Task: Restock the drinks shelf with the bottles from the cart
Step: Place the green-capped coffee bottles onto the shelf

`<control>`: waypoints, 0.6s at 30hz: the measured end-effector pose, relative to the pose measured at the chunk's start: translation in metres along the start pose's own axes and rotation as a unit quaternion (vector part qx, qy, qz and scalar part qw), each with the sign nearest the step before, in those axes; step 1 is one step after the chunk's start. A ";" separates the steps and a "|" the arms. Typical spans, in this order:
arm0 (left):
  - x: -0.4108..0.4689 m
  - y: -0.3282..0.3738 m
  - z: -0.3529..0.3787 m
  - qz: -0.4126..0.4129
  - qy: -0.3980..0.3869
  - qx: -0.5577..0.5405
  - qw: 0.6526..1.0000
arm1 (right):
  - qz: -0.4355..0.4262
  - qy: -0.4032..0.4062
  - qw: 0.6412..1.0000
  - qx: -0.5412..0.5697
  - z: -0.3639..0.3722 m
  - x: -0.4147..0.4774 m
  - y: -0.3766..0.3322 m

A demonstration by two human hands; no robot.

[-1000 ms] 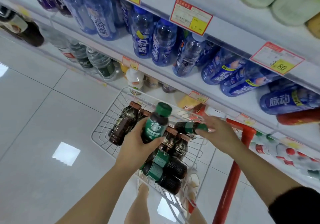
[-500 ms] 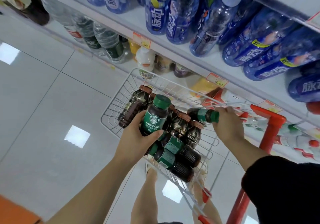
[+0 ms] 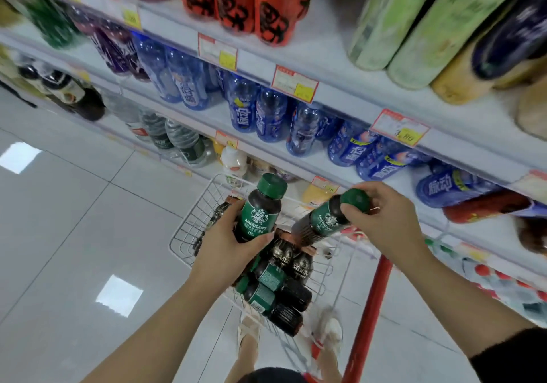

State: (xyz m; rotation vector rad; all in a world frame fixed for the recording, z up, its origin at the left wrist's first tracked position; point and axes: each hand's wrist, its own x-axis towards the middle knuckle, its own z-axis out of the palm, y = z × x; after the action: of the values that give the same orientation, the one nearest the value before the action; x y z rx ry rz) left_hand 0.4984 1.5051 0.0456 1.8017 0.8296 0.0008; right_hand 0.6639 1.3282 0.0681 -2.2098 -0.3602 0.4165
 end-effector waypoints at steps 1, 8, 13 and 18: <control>-0.005 0.016 0.001 0.015 0.002 -0.006 1.000 | -0.020 0.014 0.999 0.020 -0.017 -0.004 -0.013; -0.050 0.144 0.023 0.162 0.031 -0.038 0.986 | -0.174 0.062 0.973 0.139 -0.149 -0.038 -0.096; -0.083 0.235 0.050 0.253 0.044 -0.067 0.964 | -0.259 0.143 0.940 0.168 -0.244 -0.061 -0.134; -0.112 0.321 0.082 0.347 0.033 -0.090 0.933 | -0.330 0.207 0.903 0.181 -0.329 -0.078 -0.150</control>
State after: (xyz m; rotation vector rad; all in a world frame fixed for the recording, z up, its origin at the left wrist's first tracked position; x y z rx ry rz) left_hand 0.6158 1.3275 0.3228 1.8365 0.1902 0.5803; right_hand 0.7124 1.1616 0.3950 -1.6233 -0.6991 -0.3318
